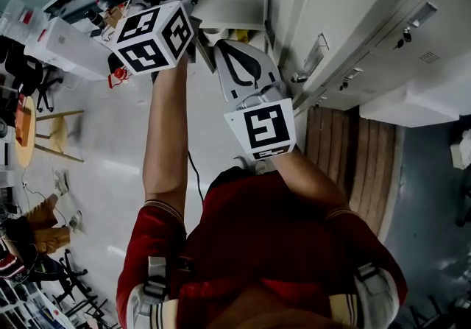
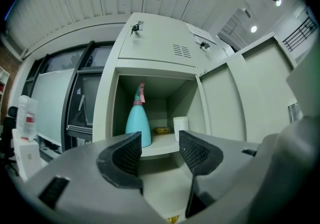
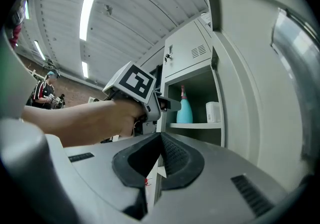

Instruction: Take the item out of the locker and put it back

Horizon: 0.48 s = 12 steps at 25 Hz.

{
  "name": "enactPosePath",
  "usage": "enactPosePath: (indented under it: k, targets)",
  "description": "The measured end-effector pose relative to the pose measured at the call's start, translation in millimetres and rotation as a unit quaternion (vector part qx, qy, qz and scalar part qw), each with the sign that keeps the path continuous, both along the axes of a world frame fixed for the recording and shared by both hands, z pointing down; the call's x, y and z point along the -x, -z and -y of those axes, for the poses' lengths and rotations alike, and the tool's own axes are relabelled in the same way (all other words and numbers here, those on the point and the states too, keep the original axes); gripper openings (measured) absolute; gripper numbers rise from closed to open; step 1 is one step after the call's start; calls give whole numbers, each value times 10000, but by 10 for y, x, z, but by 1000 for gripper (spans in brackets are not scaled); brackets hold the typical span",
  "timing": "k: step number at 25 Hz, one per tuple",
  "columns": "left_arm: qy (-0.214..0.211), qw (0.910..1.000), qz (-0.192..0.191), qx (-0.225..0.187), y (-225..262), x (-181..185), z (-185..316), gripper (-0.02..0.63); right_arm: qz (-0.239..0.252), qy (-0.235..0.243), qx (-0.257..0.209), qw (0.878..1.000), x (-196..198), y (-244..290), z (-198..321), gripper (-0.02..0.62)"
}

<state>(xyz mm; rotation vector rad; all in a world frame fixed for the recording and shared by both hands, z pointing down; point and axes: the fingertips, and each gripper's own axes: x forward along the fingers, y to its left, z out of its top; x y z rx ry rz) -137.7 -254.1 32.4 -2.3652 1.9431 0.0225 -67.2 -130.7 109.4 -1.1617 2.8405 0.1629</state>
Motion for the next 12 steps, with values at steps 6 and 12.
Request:
enactPosePath:
  k: [6, 12]
  targets:
    - [-1, 10000, 16, 28, 120, 26, 211, 230, 48, -239, -145, 9996, -6, 164, 91, -3]
    - [116, 9999, 122, -15, 307, 41, 405, 259, 130, -312, -204, 9992, 15, 246, 161, -3]
